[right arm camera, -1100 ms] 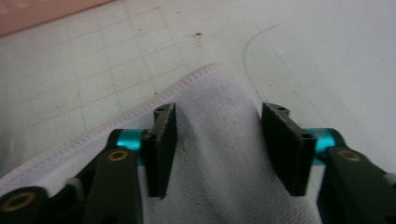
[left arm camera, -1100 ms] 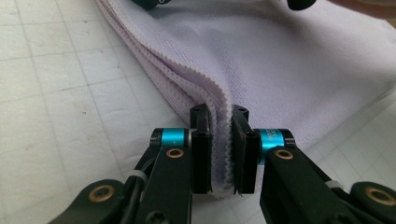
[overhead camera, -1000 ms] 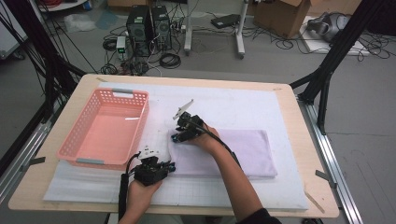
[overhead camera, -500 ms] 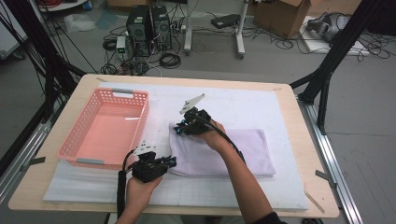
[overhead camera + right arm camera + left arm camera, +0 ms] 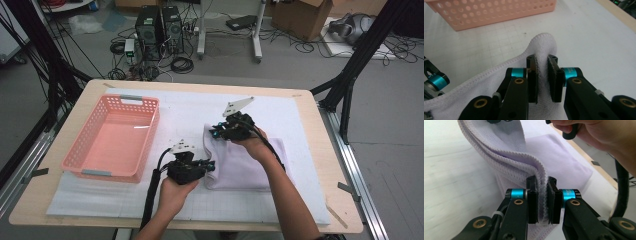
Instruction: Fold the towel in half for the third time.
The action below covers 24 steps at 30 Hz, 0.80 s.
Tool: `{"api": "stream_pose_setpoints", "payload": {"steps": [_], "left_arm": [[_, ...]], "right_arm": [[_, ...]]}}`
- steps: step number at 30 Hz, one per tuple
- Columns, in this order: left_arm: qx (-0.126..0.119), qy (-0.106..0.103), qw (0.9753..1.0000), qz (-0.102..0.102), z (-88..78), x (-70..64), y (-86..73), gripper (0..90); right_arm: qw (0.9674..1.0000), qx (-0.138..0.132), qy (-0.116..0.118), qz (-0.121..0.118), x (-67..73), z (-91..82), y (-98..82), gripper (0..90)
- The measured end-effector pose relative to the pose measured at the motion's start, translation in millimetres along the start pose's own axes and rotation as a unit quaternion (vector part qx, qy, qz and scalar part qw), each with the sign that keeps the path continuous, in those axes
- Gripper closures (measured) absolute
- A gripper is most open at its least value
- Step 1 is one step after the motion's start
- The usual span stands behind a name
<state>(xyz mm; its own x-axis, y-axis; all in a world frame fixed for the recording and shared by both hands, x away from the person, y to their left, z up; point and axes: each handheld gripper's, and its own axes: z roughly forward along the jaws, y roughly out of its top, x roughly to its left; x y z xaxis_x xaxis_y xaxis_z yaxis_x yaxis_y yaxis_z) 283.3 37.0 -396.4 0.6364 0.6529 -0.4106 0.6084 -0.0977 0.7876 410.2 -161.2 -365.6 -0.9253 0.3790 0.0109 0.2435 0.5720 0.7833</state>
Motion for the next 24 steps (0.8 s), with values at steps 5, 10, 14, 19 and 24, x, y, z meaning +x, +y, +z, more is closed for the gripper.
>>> {"api": "stream_pose_setpoints", "payload": {"steps": [5, 10, 14, 19, 24], "left_arm": [[0.016, -0.015, 0.9996, 0.019, 27.1, -20.4, 10.5, 81.2], [0.028, -0.022, 0.9989, 0.031, 44.9, -30.5, 15.1, 81.1], [0.037, -0.032, 0.9981, 0.037, 65.2, -39.3, 18.4, 81.0], [0.047, -0.037, 0.9972, 0.045, 86.8, -48.7, 17.8, 80.9], [0.057, -0.041, 0.9961, 0.053, 106.4, -56.6, 17.9, 80.8]], "right_arm": [[0.9996, -0.011, -0.016, 0.020, -9.3, -28.7, -22.5, 80.2], [0.9993, -0.012, -0.025, 0.027, -14.8, -42.5, -35.4, 80.1], [0.9984, -0.011, -0.038, 0.040, -22.7, -57.3, -53.5, 80.1], [0.9977, -0.007, -0.047, 0.049, -29.7, -66.8, -69.7, 80.0], [0.9968, -0.003, -0.058, 0.056, -36.0, -76.0, -84.2, 79.9]]}}
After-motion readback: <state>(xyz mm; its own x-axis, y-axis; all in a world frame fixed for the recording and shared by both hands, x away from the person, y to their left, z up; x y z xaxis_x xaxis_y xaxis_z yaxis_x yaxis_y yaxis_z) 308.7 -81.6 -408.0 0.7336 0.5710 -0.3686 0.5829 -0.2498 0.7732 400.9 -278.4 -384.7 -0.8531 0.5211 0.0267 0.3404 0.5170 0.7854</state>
